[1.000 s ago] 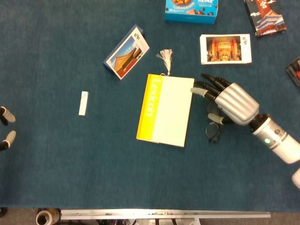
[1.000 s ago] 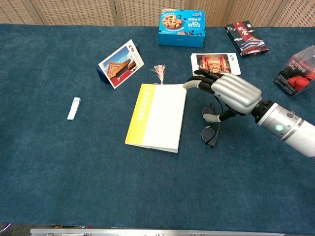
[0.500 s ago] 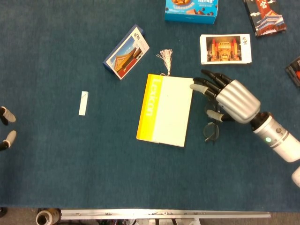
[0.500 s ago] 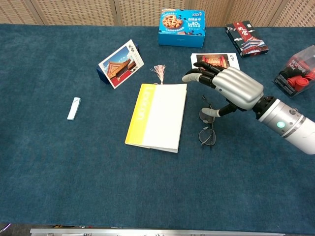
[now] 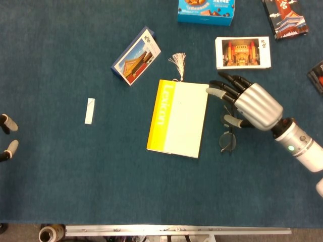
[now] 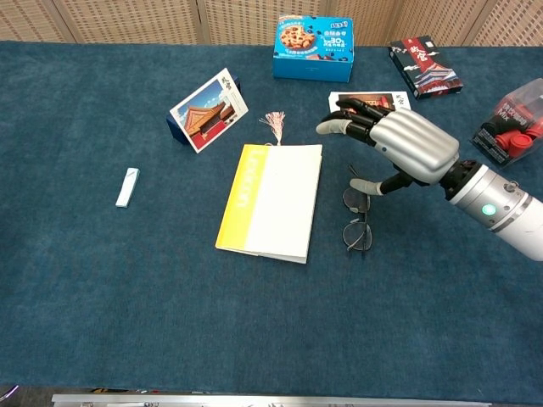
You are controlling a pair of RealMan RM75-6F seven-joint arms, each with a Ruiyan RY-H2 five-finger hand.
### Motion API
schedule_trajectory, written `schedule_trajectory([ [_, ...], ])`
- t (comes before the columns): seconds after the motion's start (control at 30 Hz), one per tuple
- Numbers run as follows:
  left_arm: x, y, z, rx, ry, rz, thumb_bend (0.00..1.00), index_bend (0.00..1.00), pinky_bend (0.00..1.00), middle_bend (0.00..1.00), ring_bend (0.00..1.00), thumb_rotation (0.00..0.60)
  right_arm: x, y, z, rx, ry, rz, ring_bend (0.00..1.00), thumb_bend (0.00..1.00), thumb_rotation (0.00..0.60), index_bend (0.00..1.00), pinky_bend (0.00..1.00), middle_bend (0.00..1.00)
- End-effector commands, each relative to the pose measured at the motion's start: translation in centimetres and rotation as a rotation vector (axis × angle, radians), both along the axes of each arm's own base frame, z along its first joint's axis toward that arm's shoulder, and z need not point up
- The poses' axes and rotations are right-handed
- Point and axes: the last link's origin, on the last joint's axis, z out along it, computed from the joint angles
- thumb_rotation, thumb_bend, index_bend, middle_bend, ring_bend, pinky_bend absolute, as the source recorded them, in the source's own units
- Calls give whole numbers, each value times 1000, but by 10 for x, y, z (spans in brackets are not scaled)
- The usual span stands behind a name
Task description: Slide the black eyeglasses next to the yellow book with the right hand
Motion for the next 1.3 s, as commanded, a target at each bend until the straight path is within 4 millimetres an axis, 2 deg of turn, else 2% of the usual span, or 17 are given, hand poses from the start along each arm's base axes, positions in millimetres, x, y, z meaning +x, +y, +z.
schedule_trajectory([
  [0.03, 0, 0, 0, -1, -1, 1, 280, 463, 560, 520, 463, 600, -1, 1, -1, 1, 6, -3, 49, 228, 600, 190, 213, 184],
  [0.57, -2, -1, 0, -3, -1, 7, 280, 463, 560, 520, 462, 600, -21, 4, -8, 13, 74, -56, 49, 229, 600, 190, 213, 184],
  [1.3, -3, -2, 0, -3, -2, 10, 280, 463, 560, 520, 462, 600, -33, 10, -15, 34, 98, -89, 49, 229, 600, 190, 213, 184],
])
